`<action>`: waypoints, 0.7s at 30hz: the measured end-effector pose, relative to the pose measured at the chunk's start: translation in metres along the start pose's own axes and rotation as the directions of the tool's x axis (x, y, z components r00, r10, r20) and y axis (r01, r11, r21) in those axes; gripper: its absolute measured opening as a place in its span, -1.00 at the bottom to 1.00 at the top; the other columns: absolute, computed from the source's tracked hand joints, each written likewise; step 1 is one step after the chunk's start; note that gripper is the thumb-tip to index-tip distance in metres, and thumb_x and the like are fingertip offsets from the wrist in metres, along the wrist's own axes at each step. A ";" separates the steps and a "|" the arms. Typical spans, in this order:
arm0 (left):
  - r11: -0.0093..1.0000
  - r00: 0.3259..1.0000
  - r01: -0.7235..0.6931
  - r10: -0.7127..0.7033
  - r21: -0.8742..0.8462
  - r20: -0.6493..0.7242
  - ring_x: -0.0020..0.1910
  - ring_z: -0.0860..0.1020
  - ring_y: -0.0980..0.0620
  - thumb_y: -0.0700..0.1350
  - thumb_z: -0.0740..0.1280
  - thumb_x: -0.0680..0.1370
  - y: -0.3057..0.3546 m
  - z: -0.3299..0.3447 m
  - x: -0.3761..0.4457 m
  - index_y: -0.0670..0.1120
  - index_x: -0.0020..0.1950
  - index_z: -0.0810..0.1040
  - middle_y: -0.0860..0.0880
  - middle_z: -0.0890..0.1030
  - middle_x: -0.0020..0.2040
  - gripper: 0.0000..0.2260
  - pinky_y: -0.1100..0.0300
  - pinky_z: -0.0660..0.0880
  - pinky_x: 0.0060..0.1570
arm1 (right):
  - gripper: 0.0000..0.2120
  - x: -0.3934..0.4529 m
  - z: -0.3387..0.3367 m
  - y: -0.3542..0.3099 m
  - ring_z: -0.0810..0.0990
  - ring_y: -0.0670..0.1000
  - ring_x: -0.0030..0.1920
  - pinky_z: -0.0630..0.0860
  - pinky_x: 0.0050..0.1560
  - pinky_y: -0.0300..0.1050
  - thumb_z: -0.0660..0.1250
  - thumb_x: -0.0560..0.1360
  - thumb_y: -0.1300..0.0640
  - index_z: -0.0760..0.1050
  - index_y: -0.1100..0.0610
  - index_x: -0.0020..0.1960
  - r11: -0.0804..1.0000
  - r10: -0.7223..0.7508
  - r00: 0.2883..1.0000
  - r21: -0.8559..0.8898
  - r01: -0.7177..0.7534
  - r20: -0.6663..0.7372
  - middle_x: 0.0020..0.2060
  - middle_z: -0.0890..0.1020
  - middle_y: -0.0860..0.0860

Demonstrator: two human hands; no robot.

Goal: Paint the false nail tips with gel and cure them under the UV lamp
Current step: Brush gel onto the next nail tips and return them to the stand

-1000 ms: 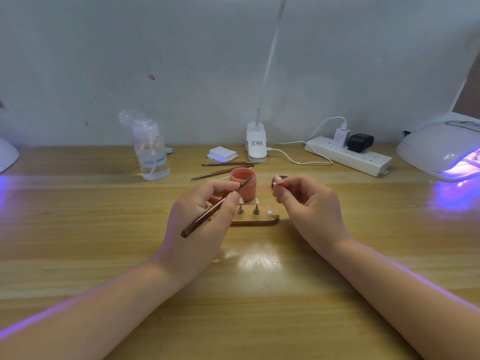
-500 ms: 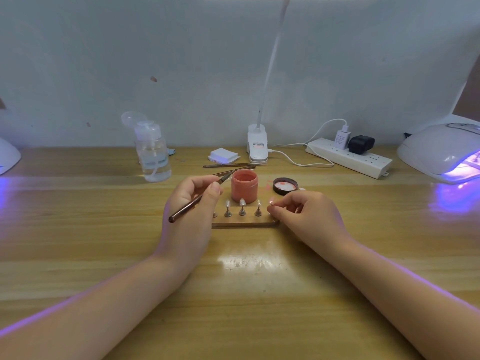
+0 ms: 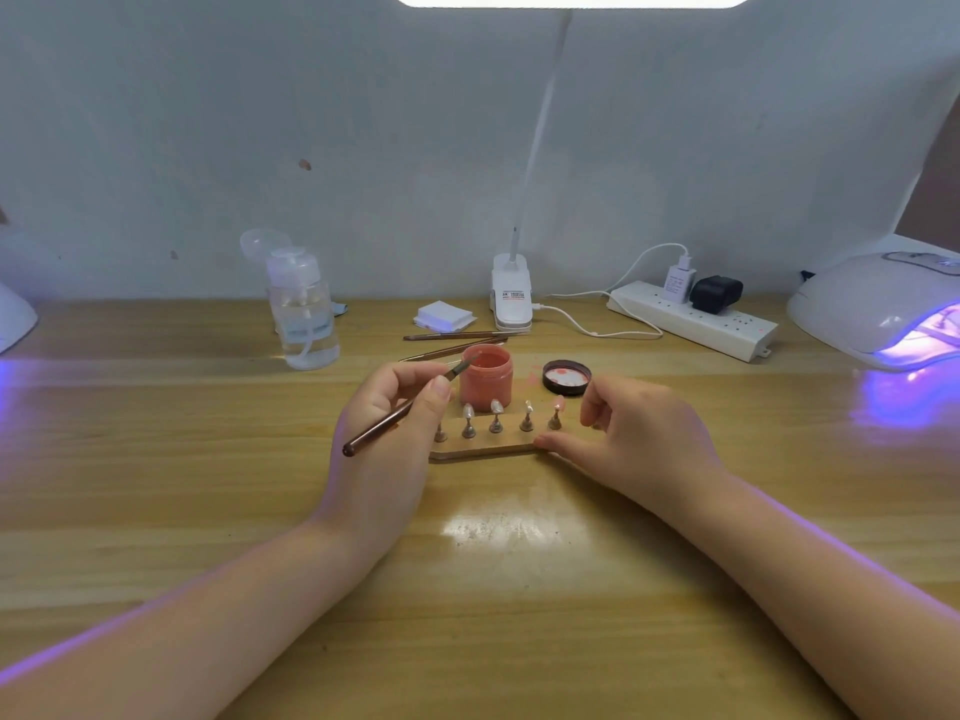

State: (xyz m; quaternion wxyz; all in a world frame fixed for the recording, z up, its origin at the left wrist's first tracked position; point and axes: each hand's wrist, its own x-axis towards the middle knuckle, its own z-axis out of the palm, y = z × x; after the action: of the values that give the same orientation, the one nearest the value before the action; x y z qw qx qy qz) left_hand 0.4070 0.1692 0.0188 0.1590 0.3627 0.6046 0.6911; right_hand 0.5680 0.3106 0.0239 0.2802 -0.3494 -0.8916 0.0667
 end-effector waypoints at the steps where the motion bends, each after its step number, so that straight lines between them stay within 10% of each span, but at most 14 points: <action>1: 1.000 1.000 -0.008 0.008 0.001 0.027 -0.03 0.62 0.12 -0.08 0.33 0.59 0.000 0.000 -0.001 0.12 -0.02 0.61 0.09 0.68 -0.06 -0.89 0.20 0.53 -0.06 | -0.61 -0.002 -0.001 0.001 0.47 -0.02 -0.27 0.36 -0.32 -0.13 0.44 0.34 -0.28 0.45 0.04 -0.25 1.000 -0.023 1.000 -0.006 0.023 -0.001 -0.42 0.41 -0.16; 11: 0.999 0.997 -0.043 0.043 0.002 0.071 0.00 0.64 0.06 -0.12 0.33 0.59 0.000 0.001 -0.002 0.14 -0.04 0.62 0.15 0.68 -0.08 -0.85 0.04 0.58 0.07 | -0.61 -0.004 0.010 -0.013 0.61 0.01 -0.15 0.45 -0.33 -0.19 0.08 0.59 -0.22 0.62 -0.05 0.01 0.960 -0.053 0.997 -0.272 0.066 0.055 -0.24 0.65 -0.07; 21: 0.998 0.995 -0.067 0.065 0.023 0.073 -0.02 0.64 0.07 -0.11 0.33 0.59 -0.001 0.002 -0.002 0.12 -0.04 0.62 0.14 0.68 -0.08 -0.87 0.12 0.59 0.00 | -0.65 0.001 0.022 -0.014 0.60 0.04 -0.16 0.29 -0.38 -0.17 0.10 0.61 -0.15 0.62 -0.03 0.03 0.983 -0.022 0.998 -0.182 0.034 0.067 -0.22 0.66 -0.04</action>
State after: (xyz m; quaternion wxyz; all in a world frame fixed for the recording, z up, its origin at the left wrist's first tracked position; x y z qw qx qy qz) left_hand 0.4096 0.1697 0.0168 0.1535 0.4092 0.5948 0.6747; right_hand 0.5471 0.3028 0.0102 0.2189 -0.3589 -0.9073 -0.0080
